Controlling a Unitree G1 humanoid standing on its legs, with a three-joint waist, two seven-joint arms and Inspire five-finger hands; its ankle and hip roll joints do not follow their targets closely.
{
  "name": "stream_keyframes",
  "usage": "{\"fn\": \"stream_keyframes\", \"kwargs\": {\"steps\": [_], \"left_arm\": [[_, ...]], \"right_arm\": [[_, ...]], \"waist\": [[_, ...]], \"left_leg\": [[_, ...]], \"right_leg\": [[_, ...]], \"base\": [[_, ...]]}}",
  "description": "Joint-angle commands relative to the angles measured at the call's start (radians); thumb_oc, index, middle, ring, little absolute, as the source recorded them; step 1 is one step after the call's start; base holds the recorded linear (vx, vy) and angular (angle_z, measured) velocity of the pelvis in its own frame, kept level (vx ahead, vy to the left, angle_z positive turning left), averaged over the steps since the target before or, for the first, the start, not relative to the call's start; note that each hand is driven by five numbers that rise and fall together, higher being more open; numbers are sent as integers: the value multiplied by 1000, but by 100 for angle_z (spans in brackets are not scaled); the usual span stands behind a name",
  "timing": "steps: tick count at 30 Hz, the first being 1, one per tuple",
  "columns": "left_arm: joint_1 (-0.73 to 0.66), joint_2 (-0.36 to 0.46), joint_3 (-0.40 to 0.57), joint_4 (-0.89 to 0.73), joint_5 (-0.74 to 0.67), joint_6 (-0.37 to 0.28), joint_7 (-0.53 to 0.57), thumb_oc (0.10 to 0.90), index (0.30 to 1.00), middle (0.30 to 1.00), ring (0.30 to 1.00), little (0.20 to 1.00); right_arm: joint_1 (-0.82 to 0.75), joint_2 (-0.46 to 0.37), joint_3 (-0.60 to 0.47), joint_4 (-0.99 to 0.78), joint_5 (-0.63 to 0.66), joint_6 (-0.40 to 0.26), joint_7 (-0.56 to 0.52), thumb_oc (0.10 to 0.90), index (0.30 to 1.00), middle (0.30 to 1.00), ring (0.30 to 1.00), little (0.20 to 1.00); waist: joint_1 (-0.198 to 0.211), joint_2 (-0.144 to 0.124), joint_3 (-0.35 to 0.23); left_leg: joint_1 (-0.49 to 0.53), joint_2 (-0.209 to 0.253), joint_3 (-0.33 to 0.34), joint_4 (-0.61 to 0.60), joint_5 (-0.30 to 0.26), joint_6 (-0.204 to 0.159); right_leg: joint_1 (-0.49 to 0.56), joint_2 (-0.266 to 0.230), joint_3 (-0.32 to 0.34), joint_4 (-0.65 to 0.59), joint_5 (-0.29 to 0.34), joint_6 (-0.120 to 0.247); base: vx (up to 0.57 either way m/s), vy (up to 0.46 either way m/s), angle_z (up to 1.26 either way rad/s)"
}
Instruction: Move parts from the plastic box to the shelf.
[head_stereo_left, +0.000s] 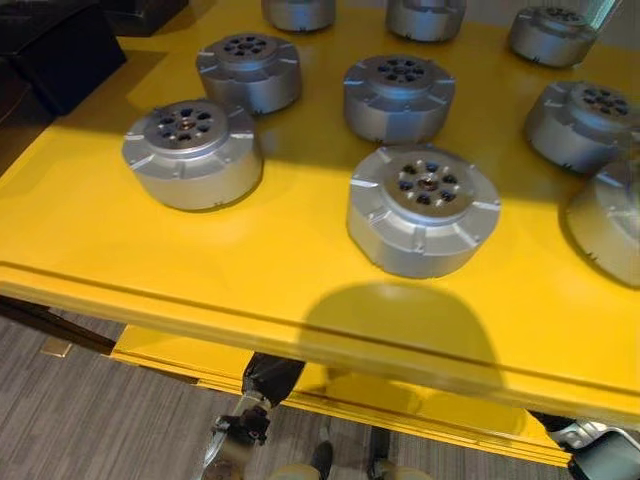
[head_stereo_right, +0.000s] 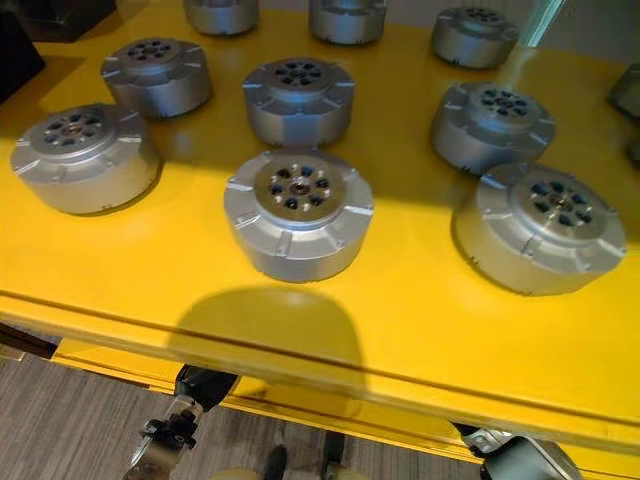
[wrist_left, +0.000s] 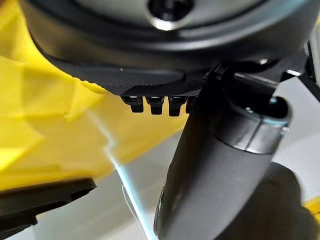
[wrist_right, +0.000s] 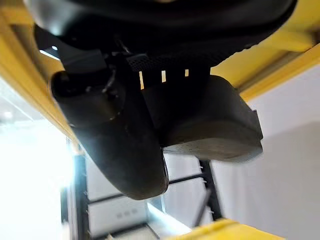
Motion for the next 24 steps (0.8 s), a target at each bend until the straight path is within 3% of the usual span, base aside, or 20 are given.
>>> {"fn": "stream_keyframes", "kwargs": {"steps": [1,18,22,23,24], "left_arm": [[-82,3,-26,-92,-8,-35,-82,900,1000,1000,1000,1000],[-68,27,-24,-142,7,-3,-21,900,1000,1000,1000,1000],[-92,63,-27,-146,49,-14,-25,900,1000,1000,1000,1000],[-106,65,-26,-134,36,-16,-37,900,1000,1000,1000,1000],[-129,64,-25,-135,34,4,-41,900,1000,1000,1000,1000]], "right_arm": [[-42,67,-87,-128,120,-16,-76,400,300,300,300,300],[17,73,-91,-136,137,61,-83,400,300,300,300,300],[-36,78,-75,-96,129,73,-83,400,300,300,300,300],[-41,71,-75,-99,115,71,-86,400,300,300,300,300],[-35,66,-83,-114,96,91,-88,400,300,300,300,300]], "waist": [[3,-19,-74],[-16,-7,-68],[-22,19,-24],[-28,24,-11],[-44,27,-1]], "left_leg": [[-61,47,78,-4,-24,-21],[-22,47,128,-4,-38,0],[-58,45,123,22,-18,9],[-80,43,148,64,-27,9],[-101,66,228,111,-35,-1]], "right_leg": [[108,-37,-82,1,-102,92],[151,-31,-97,18,-130,76],[95,-21,-101,122,-180,46],[82,-30,-115,137,-182,45],[76,-49,-155,147,-182,44]], "base": [[20,-26,-9],[37,-45,-2],[-118,-132,6],[-242,-54,4],[-296,0,59]]}}
